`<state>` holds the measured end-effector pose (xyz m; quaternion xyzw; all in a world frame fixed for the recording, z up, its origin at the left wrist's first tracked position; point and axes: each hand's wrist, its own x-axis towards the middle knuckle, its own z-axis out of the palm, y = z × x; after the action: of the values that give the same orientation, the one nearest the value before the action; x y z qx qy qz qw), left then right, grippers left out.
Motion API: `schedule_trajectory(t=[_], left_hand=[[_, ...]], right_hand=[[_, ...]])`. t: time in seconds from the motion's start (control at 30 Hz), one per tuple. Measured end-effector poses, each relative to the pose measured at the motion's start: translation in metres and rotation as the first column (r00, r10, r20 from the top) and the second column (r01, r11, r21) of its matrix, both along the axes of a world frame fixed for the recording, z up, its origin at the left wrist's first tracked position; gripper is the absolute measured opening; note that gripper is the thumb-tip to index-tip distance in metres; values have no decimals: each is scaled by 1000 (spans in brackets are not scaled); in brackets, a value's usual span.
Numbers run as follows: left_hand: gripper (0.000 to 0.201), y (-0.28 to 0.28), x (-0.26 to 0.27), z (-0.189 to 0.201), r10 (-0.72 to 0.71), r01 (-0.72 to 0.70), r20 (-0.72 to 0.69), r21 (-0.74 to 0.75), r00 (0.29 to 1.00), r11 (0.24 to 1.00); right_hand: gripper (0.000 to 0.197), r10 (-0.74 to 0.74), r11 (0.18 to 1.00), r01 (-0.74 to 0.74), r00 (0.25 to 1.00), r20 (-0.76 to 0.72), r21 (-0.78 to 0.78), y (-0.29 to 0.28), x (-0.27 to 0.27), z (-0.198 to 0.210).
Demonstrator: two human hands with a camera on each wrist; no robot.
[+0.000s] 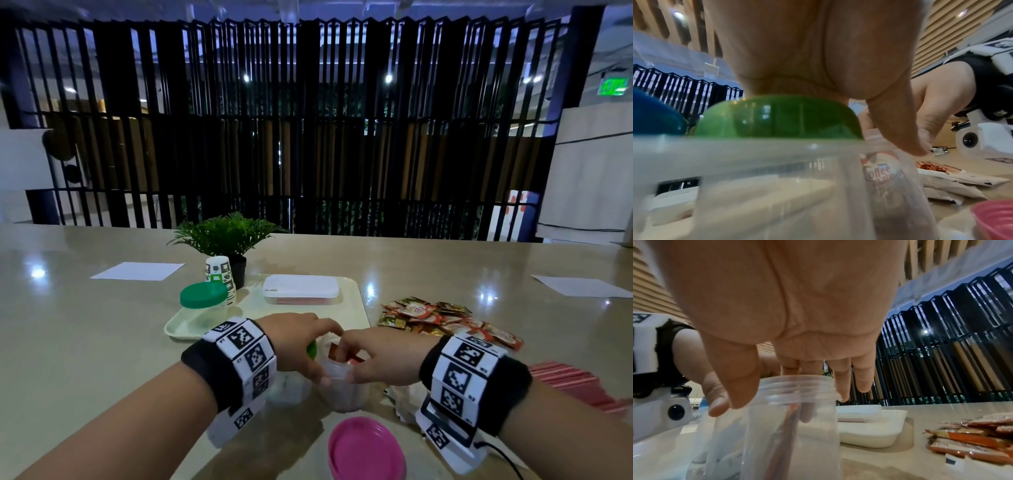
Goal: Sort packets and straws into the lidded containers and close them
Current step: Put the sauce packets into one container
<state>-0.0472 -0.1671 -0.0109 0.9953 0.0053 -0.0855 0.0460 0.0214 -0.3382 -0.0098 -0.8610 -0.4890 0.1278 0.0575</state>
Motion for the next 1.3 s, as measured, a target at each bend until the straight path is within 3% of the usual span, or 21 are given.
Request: schedule_trajectory(t=[0.1,0.27,0.8,1.0,1.13,1.3], left_hand=[[70,0,1,0,-50,52,-25,113,998,992],[55,1,1,-1,-90,91,-12,150,996,985],[52,-2,-2,-3,-162,166,-35,234,986,958],[52,1,-3,-5,-177,174,-3,188,984,967],[52,1,-3,-3,-179,178,-13,175,984,968],[52,1,-2,-1,-153,156,-27,164,988,974]], right_hand=[[29,-5,1000,5,1000,-10,16,-1,4,-3],[20,-11,999,13,999,-40,46,-1,8,-6],[14,-35,985,57,990,-134,164,-6,11,-11],[10,-304,866,347,937,-173,361,-25,50,18],[9,-472,881,465,877,93,87,-33,87,16],[23,-464,824,530,833,301,-200,-34,128,5]])
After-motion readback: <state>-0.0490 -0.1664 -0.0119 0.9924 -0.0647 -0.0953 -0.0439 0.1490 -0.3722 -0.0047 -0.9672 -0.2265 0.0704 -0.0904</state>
